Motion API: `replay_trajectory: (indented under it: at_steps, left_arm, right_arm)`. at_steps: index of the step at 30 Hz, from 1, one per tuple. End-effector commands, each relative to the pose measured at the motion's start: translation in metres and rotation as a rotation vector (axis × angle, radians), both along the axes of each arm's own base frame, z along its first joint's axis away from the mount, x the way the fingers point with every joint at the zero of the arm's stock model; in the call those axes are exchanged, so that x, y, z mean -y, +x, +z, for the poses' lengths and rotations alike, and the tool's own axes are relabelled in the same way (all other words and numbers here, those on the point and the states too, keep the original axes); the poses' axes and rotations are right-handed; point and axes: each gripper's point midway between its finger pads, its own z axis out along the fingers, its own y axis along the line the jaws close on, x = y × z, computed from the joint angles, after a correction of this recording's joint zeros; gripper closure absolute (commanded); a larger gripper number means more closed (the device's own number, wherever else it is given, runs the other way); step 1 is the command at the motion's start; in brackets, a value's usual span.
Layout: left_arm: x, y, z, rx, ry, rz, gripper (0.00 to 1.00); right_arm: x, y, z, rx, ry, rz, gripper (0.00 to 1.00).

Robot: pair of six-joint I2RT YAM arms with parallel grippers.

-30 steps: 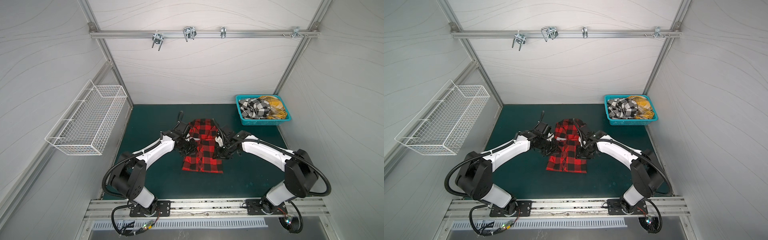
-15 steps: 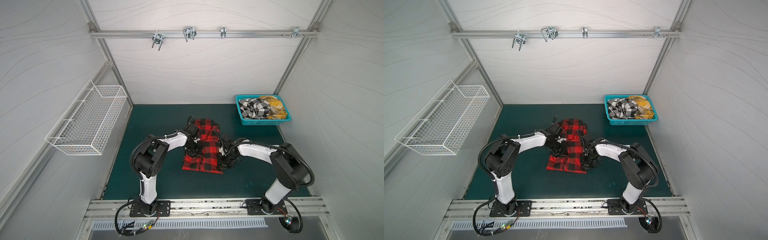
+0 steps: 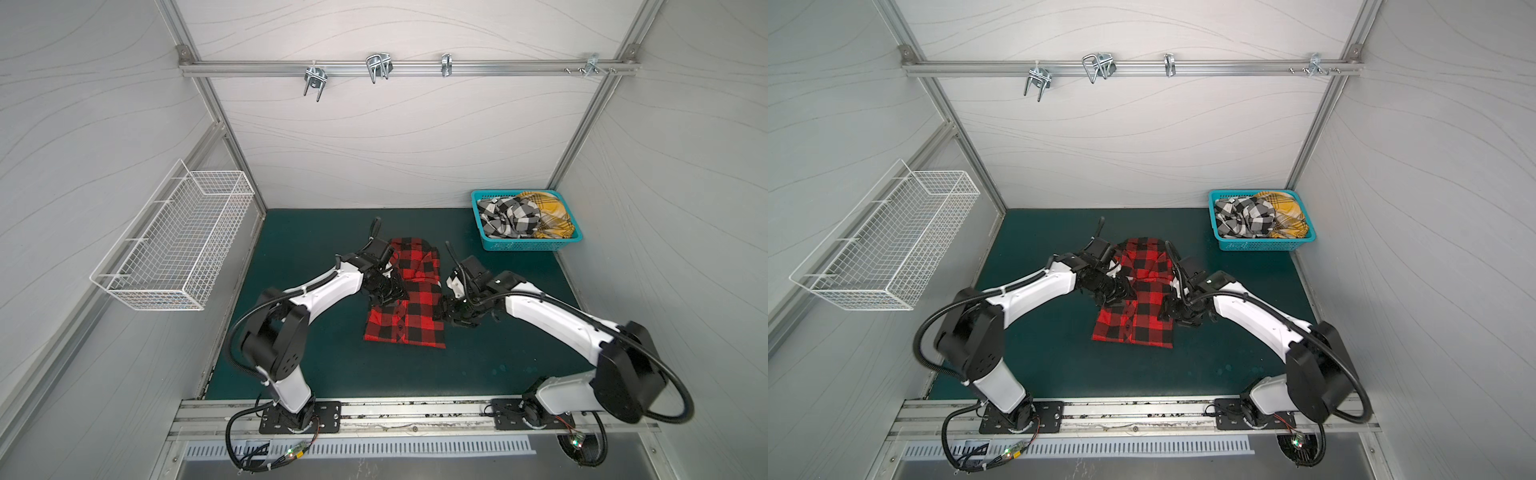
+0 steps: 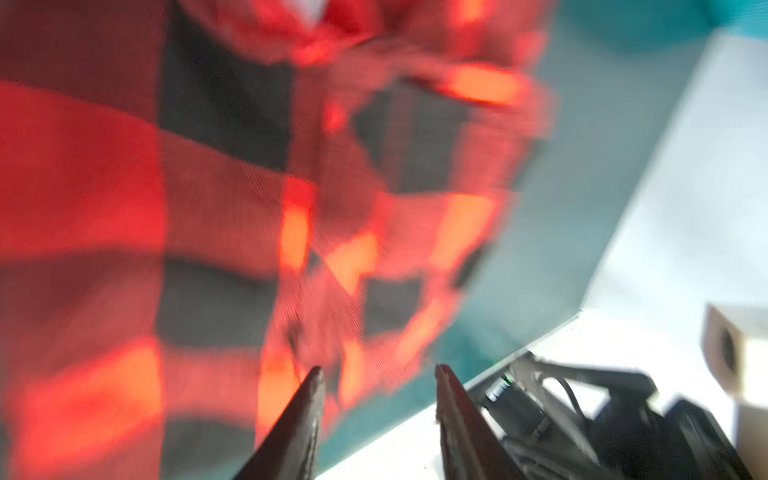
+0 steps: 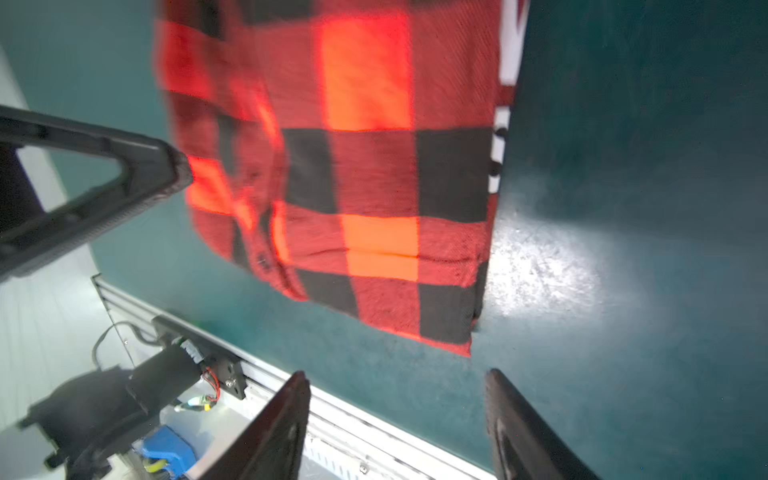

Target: Fold and stack the long sleeve shirts

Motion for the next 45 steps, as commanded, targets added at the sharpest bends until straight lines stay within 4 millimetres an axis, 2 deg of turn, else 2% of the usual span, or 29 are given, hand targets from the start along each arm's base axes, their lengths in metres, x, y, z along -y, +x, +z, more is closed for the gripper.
replay_trajectory:
  at_steps: [1,3,5,9,12,17,22,23,29,34,37,45]
  left_arm:
    - [-0.03,-0.012,0.043,0.116,0.042,0.004,0.54]
    - [-0.049,-0.027,0.049,0.169,0.057,0.011,0.52]
    - [-0.066,-0.043,0.046,0.205,0.078,0.008,0.49]
    - [-0.108,-0.068,0.014,0.125,0.035,0.134,0.41]
    - [-0.124,-0.081,-0.007,0.007,-0.056,0.213,0.38]
    - [-0.125,-0.08,-0.026,-0.073,-0.073,0.266,0.3]
    - [-0.117,-0.071,-0.049,-0.123,-0.124,0.308,0.26]
    - [-0.117,-0.072,-0.054,-0.138,-0.122,0.311,0.23]
    - [-0.125,-0.084,-0.083,-0.195,-0.058,0.328,0.21]
    - [-0.132,-0.086,-0.086,-0.173,0.029,0.32,0.21]
    - [-0.127,-0.088,-0.086,-0.143,0.065,0.282,0.21]
    - [-0.113,-0.093,-0.096,-0.204,-0.042,0.316,0.2]
  right_arm:
    - [0.032,-0.014,0.009,0.02,-0.134,-0.024,0.16]
    - [0.051,-0.013,0.014,0.066,-0.199,-0.094,0.07]
    - [0.06,-0.013,0.013,0.085,-0.206,-0.143,0.06]
    - [0.056,-0.01,0.017,0.171,-0.099,-0.172,0.05]
    - [0.056,-0.007,0.019,0.208,0.012,-0.228,0.07]
    - [0.054,-0.015,0.0,0.096,0.141,-0.274,0.1]
    - [0.05,-0.029,-0.026,-0.005,0.117,-0.202,0.14]
    - [0.05,-0.033,-0.032,-0.026,0.112,-0.197,0.14]
    - [0.043,-0.044,-0.05,-0.079,0.163,-0.171,0.22]
    - [0.038,-0.045,-0.06,-0.124,0.17,-0.161,0.26]
    - [0.036,-0.044,-0.063,-0.122,0.174,-0.151,0.26]
    - [0.03,-0.048,-0.062,-0.143,0.227,-0.14,0.25]
